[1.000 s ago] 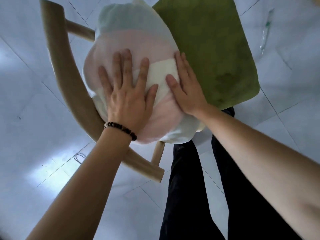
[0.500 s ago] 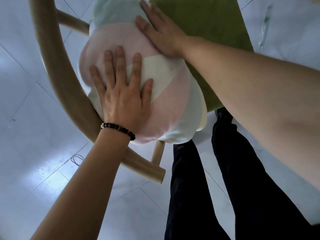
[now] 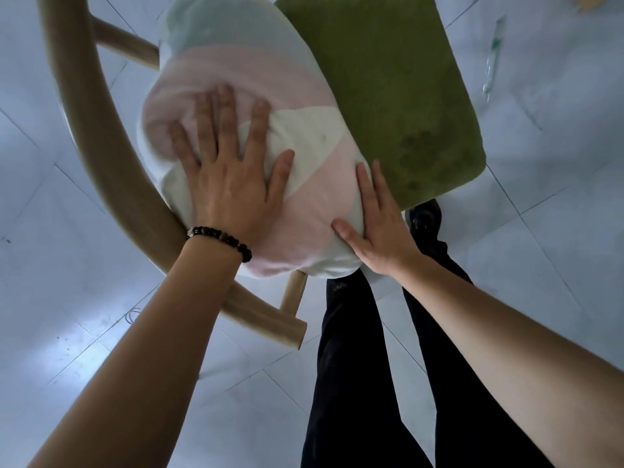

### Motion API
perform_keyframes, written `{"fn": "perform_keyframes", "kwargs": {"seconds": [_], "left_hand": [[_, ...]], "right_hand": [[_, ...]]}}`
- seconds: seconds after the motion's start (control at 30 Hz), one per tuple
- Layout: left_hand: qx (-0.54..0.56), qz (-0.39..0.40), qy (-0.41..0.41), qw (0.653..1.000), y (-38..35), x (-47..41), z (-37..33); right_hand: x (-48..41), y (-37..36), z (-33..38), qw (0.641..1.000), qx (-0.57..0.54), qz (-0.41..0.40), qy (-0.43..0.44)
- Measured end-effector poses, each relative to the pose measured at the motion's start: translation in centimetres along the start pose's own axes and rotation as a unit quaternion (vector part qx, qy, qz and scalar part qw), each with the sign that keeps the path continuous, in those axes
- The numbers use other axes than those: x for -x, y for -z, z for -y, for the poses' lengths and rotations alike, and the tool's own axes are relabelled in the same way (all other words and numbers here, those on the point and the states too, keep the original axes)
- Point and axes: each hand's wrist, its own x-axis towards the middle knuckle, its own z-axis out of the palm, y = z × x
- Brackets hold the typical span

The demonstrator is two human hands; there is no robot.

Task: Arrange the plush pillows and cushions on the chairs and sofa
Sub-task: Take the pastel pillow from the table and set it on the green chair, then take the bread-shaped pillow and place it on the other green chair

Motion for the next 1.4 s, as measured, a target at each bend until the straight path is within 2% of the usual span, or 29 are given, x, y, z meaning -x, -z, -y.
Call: {"fn": "perform_keyframes", "kwargs": {"seconds": [0.1,0.17,0.3,0.4,0.5,0.63,0.73,0.9,1.03,1.1,1.13,1.3,1.4], "left_hand": [[0.035,0.019,0.018,0.999,1.3,0.4,0.0],[0.111,0.045,0.047,0.992,3.4,1.5,-0.2],[0.300,0.070,0.099,0.946,10.3,7.8,-1.5],[0.361,0.043,0.115,0.924,16.0,14.5,-1.2],[0.425,-0.025,0.167,0.889,20.3,20.6,0.1],[0.538,-0.142,0.295,0.777,22.9,28.4,1.2],[0.585,-0.201,0.368,0.694,23.5,33.1,0.7],[0.580,-0.300,0.494,0.574,23.0,39.6,-3.9],[0.571,-0.321,0.585,0.478,20.8,45.4,-10.8],[0.562,-0.319,0.615,0.451,19.9,48.5,-14.3],[0.553,-0.319,0.637,0.433,19.5,50.3,-16.1],[0.504,-0.373,0.724,0.288,18.0,60.6,-25.2],[0.468,-0.415,0.758,0.184,16.2,66.6,-30.4]], "right_hand": [[-0.6,2.6,1.5,1.000,0.017,0.022,-0.005],[-0.1,5.0,3.0,0.998,0.028,0.038,-0.028],[4.4,11.1,8.9,0.997,0.013,0.036,-0.064],[8.9,15.9,14.9,0.999,0.013,0.005,-0.050],[12.8,19.9,20.1,0.999,-0.012,-0.044,-0.020],[17.5,22.8,24.8,0.991,-0.095,-0.086,0.028],[18.7,24.4,26.9,0.991,-0.105,-0.012,0.077],[18.1,25.9,29.6,0.982,-0.079,0.090,0.148],[18.8,24.1,29.9,0.962,-0.022,0.187,0.198],[19.9,22.6,29.8,0.952,-0.003,0.229,0.204],[20.8,21.5,30.0,0.944,0.005,0.258,0.208],[28.2,14.1,31.4,0.876,0.075,0.393,0.268],[34.7,8.4,32.2,0.823,0.114,0.457,0.317]]}}
